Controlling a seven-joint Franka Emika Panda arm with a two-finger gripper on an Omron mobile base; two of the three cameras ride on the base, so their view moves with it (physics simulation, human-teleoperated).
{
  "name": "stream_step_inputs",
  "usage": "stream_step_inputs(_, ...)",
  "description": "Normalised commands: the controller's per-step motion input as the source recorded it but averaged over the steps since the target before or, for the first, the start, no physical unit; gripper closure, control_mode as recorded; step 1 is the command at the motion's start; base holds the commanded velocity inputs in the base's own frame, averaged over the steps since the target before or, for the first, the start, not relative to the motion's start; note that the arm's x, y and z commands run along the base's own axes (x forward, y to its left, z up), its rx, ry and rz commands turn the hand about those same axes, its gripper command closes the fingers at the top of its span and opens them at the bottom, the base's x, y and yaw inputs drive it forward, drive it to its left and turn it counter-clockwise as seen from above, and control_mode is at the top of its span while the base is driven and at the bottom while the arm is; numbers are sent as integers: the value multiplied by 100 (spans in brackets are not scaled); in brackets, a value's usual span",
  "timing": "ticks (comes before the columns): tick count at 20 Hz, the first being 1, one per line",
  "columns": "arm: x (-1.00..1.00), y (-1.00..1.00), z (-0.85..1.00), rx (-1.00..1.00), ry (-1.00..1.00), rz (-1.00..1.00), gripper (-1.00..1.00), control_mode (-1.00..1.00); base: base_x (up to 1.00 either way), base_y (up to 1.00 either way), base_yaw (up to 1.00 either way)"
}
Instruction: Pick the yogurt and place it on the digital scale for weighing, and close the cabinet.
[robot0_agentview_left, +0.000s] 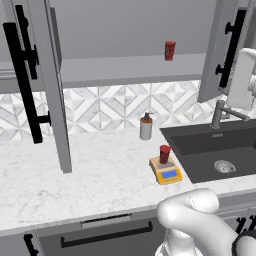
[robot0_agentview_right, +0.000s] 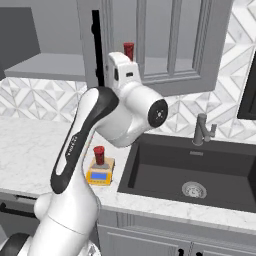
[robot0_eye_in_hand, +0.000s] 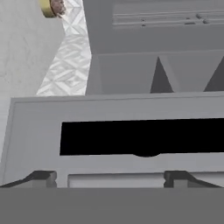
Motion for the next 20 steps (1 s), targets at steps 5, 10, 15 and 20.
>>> stream_step_inputs(5,100,29,-20,-1,0,-2,-100,-100,0,0,0)
stream_step_inputs(10,88,0,-18,0,-3,4,-100,-100,0,0,0)
stream_step_inputs(15,92,-2,-15,0,0,0,-100,-100,0,0,0)
stream_step_inputs(20,92,-4,-18,0,-5,0,-100,-100,0,0,0)
